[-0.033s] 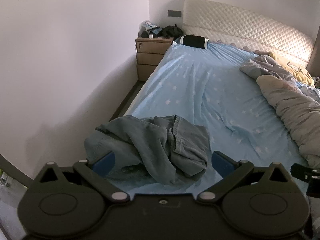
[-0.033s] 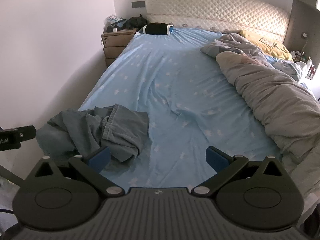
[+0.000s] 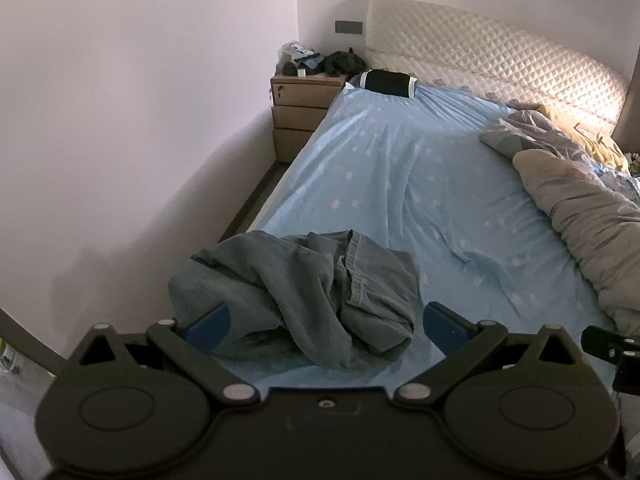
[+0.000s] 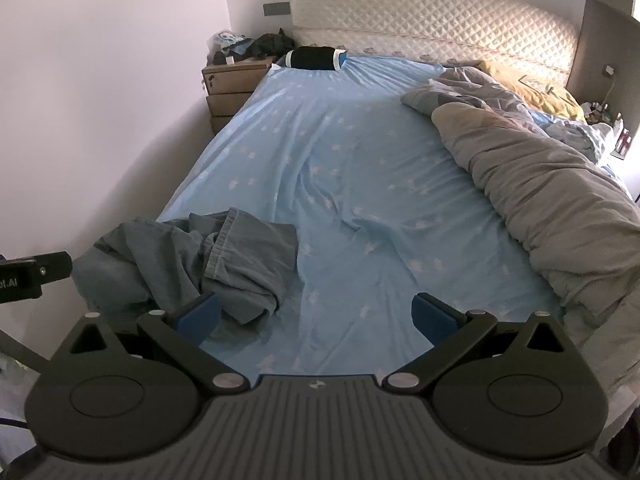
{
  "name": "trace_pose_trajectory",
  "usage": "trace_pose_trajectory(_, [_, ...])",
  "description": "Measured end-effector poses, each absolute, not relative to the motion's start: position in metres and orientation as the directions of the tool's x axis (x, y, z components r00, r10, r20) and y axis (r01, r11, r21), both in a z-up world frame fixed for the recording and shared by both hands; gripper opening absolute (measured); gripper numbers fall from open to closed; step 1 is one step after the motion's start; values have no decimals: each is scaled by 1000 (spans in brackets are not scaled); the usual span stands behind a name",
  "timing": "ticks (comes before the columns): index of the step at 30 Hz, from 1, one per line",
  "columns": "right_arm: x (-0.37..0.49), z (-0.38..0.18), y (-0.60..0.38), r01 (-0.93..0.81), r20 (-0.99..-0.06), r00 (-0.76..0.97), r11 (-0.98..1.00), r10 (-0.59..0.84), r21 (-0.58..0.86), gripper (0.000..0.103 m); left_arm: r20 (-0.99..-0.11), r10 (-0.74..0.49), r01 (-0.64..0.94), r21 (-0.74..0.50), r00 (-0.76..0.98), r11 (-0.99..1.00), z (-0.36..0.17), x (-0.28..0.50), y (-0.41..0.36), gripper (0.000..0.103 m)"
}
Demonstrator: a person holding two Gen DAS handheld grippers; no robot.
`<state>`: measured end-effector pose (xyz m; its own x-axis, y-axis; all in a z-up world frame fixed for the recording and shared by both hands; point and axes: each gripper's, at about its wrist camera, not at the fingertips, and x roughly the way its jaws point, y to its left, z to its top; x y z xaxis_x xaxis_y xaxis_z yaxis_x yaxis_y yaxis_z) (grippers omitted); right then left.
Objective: Fold clothes
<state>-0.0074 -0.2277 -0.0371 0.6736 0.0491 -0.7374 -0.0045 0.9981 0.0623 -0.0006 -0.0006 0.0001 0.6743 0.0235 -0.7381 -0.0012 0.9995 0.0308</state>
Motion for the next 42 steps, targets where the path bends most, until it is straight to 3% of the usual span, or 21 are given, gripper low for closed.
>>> trace_pose_trajectory(42, [-10, -43, -222, 11, -753, 658, 999, 18, 33, 103, -744, -1, 44, 38, 668, 998, -5, -5, -14, 103])
